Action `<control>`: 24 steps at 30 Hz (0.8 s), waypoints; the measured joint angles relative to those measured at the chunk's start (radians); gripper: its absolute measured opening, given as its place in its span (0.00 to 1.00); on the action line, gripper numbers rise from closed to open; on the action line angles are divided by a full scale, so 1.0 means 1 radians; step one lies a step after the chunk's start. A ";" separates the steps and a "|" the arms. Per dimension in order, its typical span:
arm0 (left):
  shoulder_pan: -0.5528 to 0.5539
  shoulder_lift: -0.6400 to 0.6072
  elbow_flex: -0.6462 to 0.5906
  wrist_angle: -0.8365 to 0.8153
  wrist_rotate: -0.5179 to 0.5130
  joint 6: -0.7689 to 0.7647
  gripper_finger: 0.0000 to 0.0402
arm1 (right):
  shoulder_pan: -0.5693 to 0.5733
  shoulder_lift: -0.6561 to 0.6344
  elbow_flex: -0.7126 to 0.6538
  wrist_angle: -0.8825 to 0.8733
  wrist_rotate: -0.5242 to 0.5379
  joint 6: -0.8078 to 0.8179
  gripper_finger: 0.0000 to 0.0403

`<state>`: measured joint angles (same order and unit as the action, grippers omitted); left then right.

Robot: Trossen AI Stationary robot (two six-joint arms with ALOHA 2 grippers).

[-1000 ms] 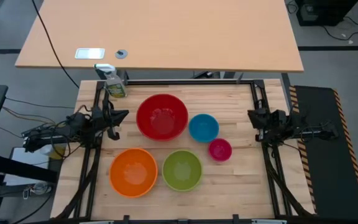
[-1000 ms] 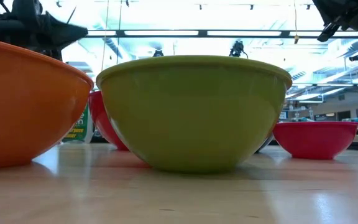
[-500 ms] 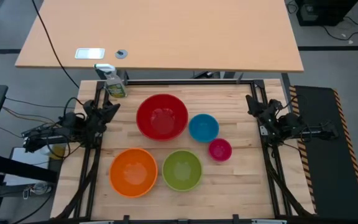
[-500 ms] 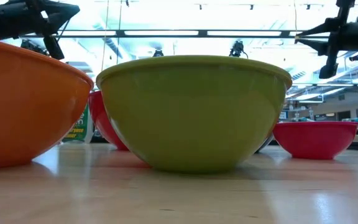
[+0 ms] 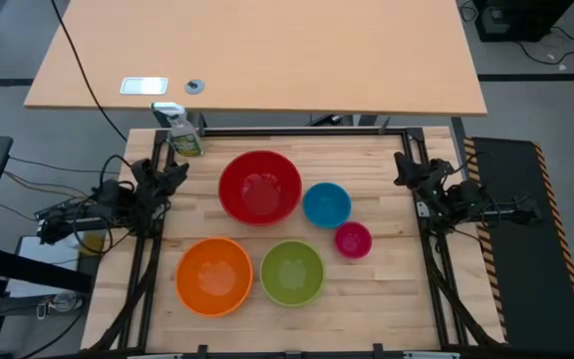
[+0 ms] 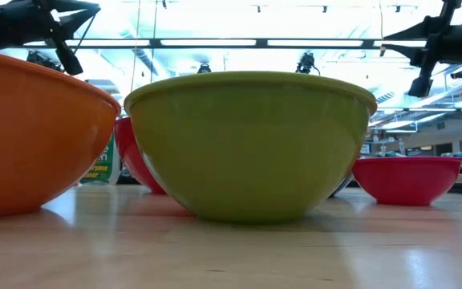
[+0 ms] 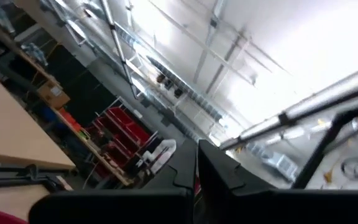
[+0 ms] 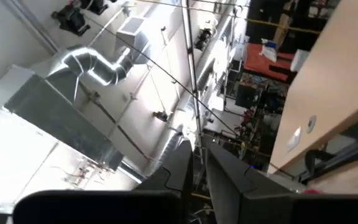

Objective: Nest bowls inside each other
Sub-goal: Stack the orange bowl on the red bowl

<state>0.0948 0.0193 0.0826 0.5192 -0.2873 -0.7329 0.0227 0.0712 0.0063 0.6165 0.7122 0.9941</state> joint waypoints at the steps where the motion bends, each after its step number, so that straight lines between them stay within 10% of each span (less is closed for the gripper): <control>1: 0.000 0.000 0.000 0.002 -0.012 -0.015 0.06 | 0.000 0.008 0.000 -0.001 -0.007 0.003 0.14; 9: 0.000 0.122 0.023 -0.040 -0.083 -0.063 0.06 | 0.000 0.124 0.044 -0.065 -0.131 0.013 0.14; 24: 0.000 0.481 0.484 -0.758 -0.103 0.046 0.11 | -0.059 0.529 0.533 -0.785 -0.386 -0.155 0.14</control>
<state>0.0950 0.5006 0.5666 -0.2392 -0.3908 -0.6869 -0.0362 0.5998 0.5395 -0.1682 0.3258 0.8389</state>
